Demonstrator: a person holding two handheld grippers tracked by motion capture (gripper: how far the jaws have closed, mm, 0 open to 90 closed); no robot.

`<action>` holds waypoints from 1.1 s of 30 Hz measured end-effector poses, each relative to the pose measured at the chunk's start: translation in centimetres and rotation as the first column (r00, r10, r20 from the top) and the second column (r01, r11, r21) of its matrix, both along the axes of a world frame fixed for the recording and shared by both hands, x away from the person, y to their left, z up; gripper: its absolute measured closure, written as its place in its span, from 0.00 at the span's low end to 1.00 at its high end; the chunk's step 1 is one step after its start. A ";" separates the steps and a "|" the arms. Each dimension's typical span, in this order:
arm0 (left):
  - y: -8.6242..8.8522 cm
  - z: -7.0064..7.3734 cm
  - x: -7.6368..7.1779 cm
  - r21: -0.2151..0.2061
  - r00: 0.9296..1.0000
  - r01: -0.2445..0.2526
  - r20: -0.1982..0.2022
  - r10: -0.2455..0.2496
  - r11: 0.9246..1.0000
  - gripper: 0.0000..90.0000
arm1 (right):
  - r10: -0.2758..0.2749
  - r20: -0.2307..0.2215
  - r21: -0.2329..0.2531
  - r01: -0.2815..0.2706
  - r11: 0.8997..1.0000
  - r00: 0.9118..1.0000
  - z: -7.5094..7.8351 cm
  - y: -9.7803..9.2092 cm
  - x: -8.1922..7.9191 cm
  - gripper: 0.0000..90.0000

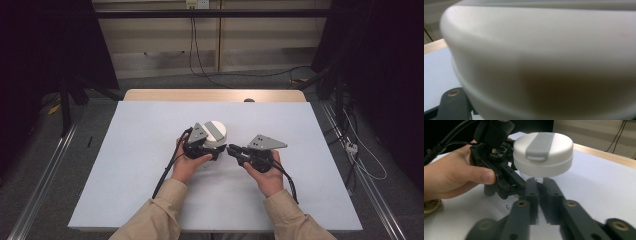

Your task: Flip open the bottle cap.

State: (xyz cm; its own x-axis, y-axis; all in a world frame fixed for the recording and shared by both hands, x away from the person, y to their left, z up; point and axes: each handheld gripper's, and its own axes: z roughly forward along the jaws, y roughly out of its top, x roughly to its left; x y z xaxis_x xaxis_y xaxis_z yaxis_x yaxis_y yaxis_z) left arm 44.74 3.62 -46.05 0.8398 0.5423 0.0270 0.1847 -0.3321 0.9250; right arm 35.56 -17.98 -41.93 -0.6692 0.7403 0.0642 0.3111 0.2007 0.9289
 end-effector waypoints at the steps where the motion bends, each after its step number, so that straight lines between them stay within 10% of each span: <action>1: 0.0 0.0 0.0 -0.007 1.000 0.000 -0.003 0.000 1.000 0.21 | 0.003 -0.002 0.000 -0.003 1.000 1.000 0.0 0.1 0.1 0.99; 33: -0.1 -0.1 0.0 -0.021 1.000 0.000 -0.024 -0.001 1.000 0.21 | 0.002 0.004 0.030 -0.002 1.000 1.000 0.9 1.6 1.5 1.00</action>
